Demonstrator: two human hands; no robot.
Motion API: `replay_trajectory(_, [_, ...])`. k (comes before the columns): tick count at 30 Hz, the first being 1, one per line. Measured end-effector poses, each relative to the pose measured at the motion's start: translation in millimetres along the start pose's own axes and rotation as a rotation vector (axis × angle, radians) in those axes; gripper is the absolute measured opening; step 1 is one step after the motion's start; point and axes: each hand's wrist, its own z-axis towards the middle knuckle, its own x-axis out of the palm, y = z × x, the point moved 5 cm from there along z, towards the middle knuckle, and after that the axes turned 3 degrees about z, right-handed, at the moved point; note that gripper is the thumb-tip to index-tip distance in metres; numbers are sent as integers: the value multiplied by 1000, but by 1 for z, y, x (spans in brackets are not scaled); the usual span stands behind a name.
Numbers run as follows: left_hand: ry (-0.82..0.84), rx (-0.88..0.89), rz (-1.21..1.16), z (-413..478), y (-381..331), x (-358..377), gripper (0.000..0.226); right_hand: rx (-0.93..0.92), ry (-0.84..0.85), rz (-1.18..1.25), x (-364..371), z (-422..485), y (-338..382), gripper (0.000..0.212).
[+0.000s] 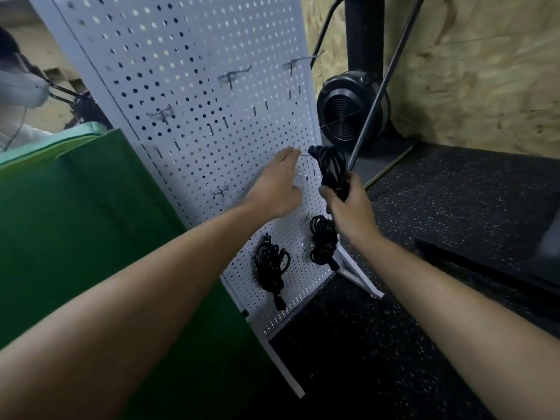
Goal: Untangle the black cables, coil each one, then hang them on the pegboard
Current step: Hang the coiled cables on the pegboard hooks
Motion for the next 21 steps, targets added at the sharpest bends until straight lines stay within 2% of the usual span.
replay_trajectory(3, [104, -46, 6, 16, 8, 14, 84, -61, -107, 25, 4, 4, -3, 45])
replay_trajectory(5, [131, -53, -5, 23, 12, 22, 85, -74, -81, 18, 11, 7, -8, 48])
replay_trajectory(12, [32, -30, -8, 30, 14, 30, 75, -91, -21, 12, 25, 16, -21, 50])
replay_trajectory(17, [-26, -161, -370, 31, 22, 33, 57, -139, 31, -49, 38, 30, -17, 43])
replay_trajectory(19, [-76, -242, -529, 28, 24, 30, 59, -93, 84, -78, 47, 37, -22, 42])
replay_trajectory(21, [-134, -315, -574, 24, 26, 27, 63, -31, 131, -98, 53, 42, -31, 39])
